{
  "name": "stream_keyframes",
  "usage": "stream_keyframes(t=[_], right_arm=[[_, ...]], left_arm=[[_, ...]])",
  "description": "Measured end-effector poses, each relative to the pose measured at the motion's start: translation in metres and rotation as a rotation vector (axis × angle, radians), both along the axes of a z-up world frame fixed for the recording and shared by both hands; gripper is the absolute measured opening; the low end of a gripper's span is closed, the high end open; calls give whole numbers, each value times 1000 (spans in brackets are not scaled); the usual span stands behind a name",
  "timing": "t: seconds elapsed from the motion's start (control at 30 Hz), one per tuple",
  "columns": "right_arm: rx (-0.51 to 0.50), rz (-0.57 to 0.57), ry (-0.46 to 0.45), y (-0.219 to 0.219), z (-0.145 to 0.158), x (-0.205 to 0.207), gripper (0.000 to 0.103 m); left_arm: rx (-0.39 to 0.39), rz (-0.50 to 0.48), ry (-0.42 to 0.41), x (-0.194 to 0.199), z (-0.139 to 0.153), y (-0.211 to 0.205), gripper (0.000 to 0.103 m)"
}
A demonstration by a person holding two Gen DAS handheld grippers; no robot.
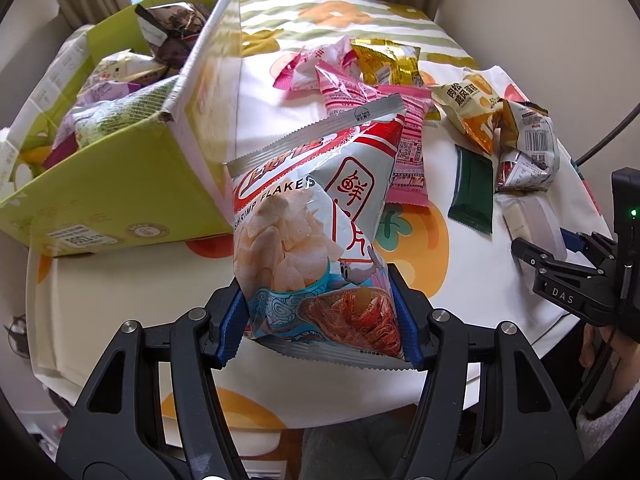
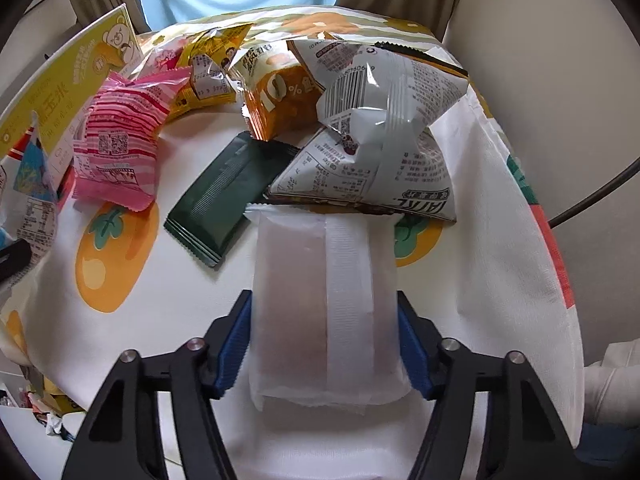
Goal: Organize snacks
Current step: 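Grasp the white shrimp-flake bag with the left tool while the right tool grasps the white paper packet, then carry both items over the yellow box and open both tools to drop them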
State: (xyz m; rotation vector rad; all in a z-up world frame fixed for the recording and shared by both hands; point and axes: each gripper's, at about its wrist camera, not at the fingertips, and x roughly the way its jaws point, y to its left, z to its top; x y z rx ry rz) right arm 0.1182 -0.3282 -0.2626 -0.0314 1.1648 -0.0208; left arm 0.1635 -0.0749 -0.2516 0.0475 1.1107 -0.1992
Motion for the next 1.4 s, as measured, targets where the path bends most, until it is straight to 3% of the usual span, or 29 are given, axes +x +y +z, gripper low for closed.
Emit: stream_keyframes(t=[0.27,0.57,0.9,1.17,1.4], right_arm=[[61,-15,-1,-9,17,-17,58],[113,44,-99,2,82,-27,58],[194,166,-252,74,158,11,58],[240,214,-311,157,193,62,58],[265,203,-275,233,187,97,58]], left_arm=[[-25,9,-42,-13,29,-3,59],[-57,75,-179,-31,99,8,59],[-44,161,-353,-10,163,85,59],[-12,185,-337,41,173,174,59],[2,134,-243,85,143,238,59]])
